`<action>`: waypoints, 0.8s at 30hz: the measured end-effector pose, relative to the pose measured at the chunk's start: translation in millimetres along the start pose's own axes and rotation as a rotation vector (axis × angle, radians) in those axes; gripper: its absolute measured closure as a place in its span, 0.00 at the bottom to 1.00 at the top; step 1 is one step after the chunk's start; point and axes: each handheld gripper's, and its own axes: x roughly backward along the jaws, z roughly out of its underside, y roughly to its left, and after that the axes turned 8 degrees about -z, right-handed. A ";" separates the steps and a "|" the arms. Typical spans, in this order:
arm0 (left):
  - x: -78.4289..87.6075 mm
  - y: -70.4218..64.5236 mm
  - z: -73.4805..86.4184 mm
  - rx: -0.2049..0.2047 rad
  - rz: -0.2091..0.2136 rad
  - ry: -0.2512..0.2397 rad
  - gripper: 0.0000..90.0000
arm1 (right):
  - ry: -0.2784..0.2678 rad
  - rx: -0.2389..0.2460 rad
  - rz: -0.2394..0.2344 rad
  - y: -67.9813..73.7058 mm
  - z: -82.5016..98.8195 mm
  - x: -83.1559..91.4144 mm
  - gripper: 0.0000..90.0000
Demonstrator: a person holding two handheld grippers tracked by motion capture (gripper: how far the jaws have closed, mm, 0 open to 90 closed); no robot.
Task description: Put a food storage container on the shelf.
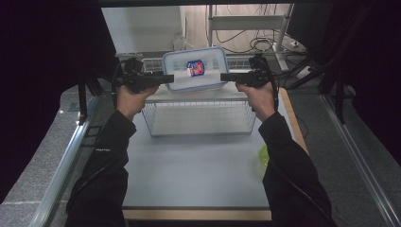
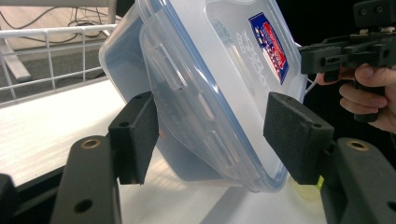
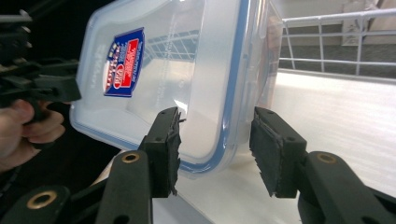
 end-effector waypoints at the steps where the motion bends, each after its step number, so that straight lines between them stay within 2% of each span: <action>1: -1.0 -0.4 -1.0 -0.007 -0.006 0.008 0.38 | -0.001 -0.004 -0.005 -0.4 0.5 0.2 0.59; 3: -3.8 -2.1 -3.0 -0.034 -0.026 0.023 0.32 | 0.002 -0.006 -0.001 0.3 0.9 0.9 0.60; 4: -3.8 -2.1 -3.0 -0.034 -0.026 0.023 0.30 | 0.002 -0.006 -0.001 0.3 0.9 0.9 0.60; 5: -5.3 -3.1 -2.3 -0.060 -0.033 0.022 0.28 | -0.002 -0.008 0.001 0.2 1.6 2.4 0.62; 6: -5.3 -3.1 -2.3 -0.060 -0.033 0.022 0.27 | -0.002 -0.008 0.001 0.2 1.6 2.4 0.62; 8: -7.6 -4.5 -1.4 -0.095 -0.039 0.027 0.23 | -0.011 -0.012 -0.009 -0.6 2.9 4.0 0.63; 11: -9.1 -7.3 -1.5 -0.129 -0.048 0.036 0.19 | -0.015 -0.018 -0.016 -0.9 3.9 4.9 0.64; 13: -9.6 -9.8 -1.8 -0.168 -0.059 0.044 0.16 | -0.013 -0.016 -0.016 -0.6 4.1 5.2 0.64; 15: -9.1 -11.0 -1.9 -0.182 -0.065 0.043 0.15 | -0.012 -0.015 -0.016 -0.5 4.1 5.3 0.64; 16: -8.1 -12.7 -1.8 -0.203 -0.081 0.040 0.12 | -0.013 -0.015 -0.012 -0.1 4.3 5.2 0.64; 17: -6.9 -13.7 -1.4 -0.207 -0.098 0.033 0.11 | -0.013 -0.016 -0.014 -0.2 4.4 5.2 0.64; 21: -2.7 -12.2 -1.6 -0.195 -0.116 0.025 0.09 | -0.020 -0.028 -0.028 -0.3 4.6 5.6 0.63; 22: -1.1 -12.5 0.2 -0.223 -0.120 0.039 0.12 | -0.033 -0.039 -0.037 -0.5 4.5 6.0 0.63; 23: -1.1 -12.5 0.2 -0.223 -0.120 0.039 0.13 | -0.033 -0.039 -0.037 -0.5 4.5 6.0 0.63; 24: -0.8 -13.9 3.4 -0.242 -0.123 0.052 0.15 | -0.055 -0.048 -0.046 -1.1 3.6 8.2 0.63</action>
